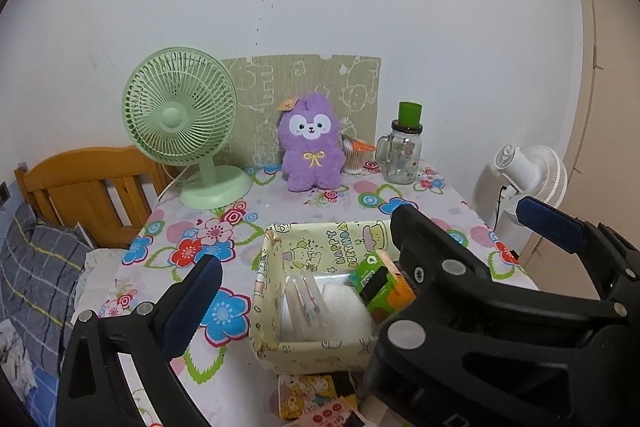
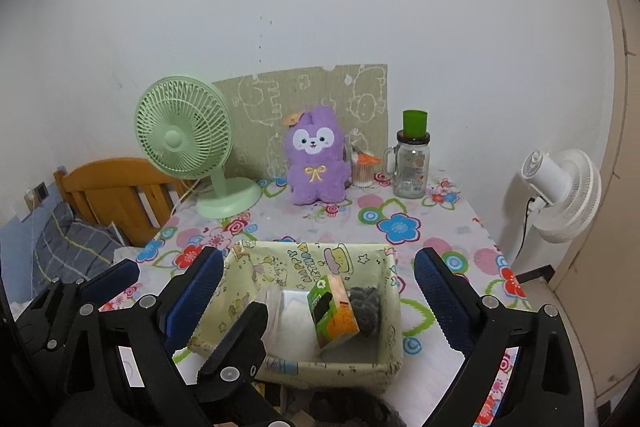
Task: Organize soft objects
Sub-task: 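Move both open tools back out of the box toward the loose items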
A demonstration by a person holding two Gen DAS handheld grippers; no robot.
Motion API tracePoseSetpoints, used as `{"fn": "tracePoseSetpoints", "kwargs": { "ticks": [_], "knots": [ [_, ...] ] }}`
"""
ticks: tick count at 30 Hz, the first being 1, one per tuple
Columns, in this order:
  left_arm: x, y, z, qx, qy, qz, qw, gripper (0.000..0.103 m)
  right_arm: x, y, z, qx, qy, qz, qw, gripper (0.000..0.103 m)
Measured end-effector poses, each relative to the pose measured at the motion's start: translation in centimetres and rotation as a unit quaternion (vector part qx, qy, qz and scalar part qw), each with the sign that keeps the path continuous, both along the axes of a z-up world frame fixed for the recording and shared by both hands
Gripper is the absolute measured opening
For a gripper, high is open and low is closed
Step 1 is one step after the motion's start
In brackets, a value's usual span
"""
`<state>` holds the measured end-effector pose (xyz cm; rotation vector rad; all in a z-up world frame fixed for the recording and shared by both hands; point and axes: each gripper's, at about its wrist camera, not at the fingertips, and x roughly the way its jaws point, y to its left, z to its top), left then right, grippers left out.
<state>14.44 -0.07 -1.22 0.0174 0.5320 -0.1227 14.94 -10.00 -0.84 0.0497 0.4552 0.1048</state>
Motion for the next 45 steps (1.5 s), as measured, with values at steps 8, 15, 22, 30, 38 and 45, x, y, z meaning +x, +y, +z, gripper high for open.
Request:
{"fn": "tracePoseSetpoints", "kwargs": {
  "ticks": [8,15,22,30,38,45],
  "knots": [
    [-2.7,-0.3,0.8,-0.004,-0.015,-0.002,0.9999,0.103,-3.3,-0.2,1.0,-0.004,-0.018,0.000,1.000,0.098],
    [-4.9,-0.4,1.0,-0.003,-0.023,-0.001,0.9997,0.103,-5.4,-0.4,1.0,0.000,-0.024,-0.003,1.000,0.101],
    [-6.9,-0.8,0.5,-0.005,-0.028,-0.004,0.9996,0.103,-7.3,-0.7,0.5,-0.003,-0.028,-0.004,1.000,0.102],
    [-8.2,-1.0,-1.0,-0.012,-0.025,-0.003,0.9996,0.103,-8.8,-0.9,-0.9,-0.016,-0.026,-0.008,0.999,0.102],
    [-9.0,-1.2,-3.1,-0.005,-0.023,-0.003,0.9997,0.103,-9.4,-1.2,-3.3,-0.012,-0.014,-0.010,1.000,0.102],
    [-9.0,-1.1,-5.3,0.003,-0.017,-0.007,0.9998,0.103,-9.3,-1.1,-5.8,-0.011,-0.004,-0.009,1.000,0.102]
  ]
}}
